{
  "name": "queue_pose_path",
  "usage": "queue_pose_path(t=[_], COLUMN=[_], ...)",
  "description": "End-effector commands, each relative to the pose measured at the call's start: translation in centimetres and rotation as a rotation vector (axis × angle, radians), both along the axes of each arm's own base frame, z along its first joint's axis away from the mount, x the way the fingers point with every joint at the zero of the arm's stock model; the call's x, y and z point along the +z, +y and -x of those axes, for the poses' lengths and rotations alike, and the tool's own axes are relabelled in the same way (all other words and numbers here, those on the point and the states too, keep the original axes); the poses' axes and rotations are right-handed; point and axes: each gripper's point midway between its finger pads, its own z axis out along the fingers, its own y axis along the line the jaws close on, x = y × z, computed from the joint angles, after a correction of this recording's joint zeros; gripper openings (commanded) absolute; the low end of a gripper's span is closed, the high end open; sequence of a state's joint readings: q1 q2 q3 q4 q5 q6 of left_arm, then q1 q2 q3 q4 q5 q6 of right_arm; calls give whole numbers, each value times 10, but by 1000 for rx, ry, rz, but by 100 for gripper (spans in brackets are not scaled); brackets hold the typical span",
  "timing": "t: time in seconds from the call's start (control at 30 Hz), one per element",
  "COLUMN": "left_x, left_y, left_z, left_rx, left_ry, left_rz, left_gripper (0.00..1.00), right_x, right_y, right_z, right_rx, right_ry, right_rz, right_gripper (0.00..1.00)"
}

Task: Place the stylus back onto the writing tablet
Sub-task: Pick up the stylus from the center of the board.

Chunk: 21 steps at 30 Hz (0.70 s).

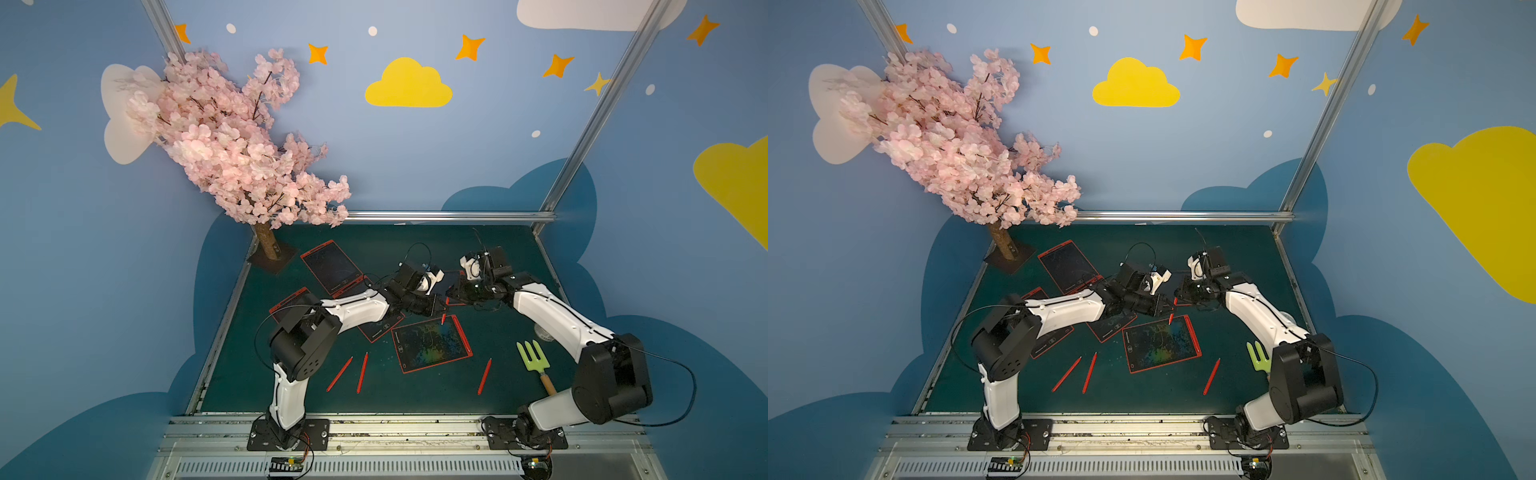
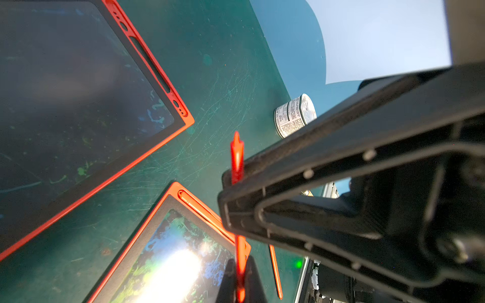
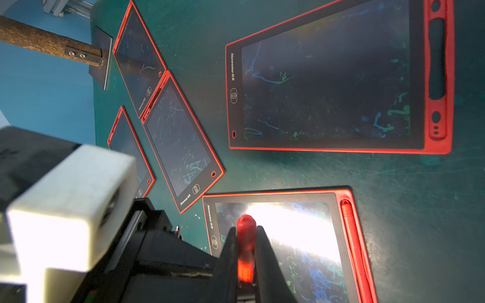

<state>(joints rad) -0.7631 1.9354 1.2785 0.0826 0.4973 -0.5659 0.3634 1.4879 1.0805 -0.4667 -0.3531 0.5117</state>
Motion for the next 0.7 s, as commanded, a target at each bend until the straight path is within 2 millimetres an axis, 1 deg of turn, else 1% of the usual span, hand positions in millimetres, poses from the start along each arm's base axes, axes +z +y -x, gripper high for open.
queue_pose_path(t=[0.0,0.13,0.17,0.2,0.23,0.3,0.37,0.5,0.57,0.6,0.67], left_x=[19,20,20,20,21,24,26,35,41,45,52], left_y=[-6,-6,-7,-6,-6,-5,-3,7,14,17,23], left_z=[3,2,2,1,1,-3,-6,-12,-14,-13,-12], left_rx=[-40,-39,-37,-33,-29,-13,-2,9,0,-9,-33], left_ry=[-42,-43,-43,-39,-38,-34,-35,-55,-83,-105,-156], left_rz=[60,63,63,64,67,77,83,87,84,80,64], left_gripper=[3,3,4,9,18,42,58,82,94,97,99], right_x=[1,2,3,5,5,9,15,24,27,27,27], right_y=[-2,-4,-4,-5,-6,-11,-16,-31,-36,-39,-44], right_z=[-1,-2,-3,-4,-6,-11,-16,-29,-35,-39,-48], right_rx=[5,5,6,5,4,-4,-8,-15,-10,-5,24], right_ry=[-17,-23,-26,-28,-31,-40,-54,-75,-79,-81,-91], right_rz=[14,21,23,24,25,23,15,10,-7,-3,16], right_gripper=[9,7,6,6,6,6,6,6,8,9,10])
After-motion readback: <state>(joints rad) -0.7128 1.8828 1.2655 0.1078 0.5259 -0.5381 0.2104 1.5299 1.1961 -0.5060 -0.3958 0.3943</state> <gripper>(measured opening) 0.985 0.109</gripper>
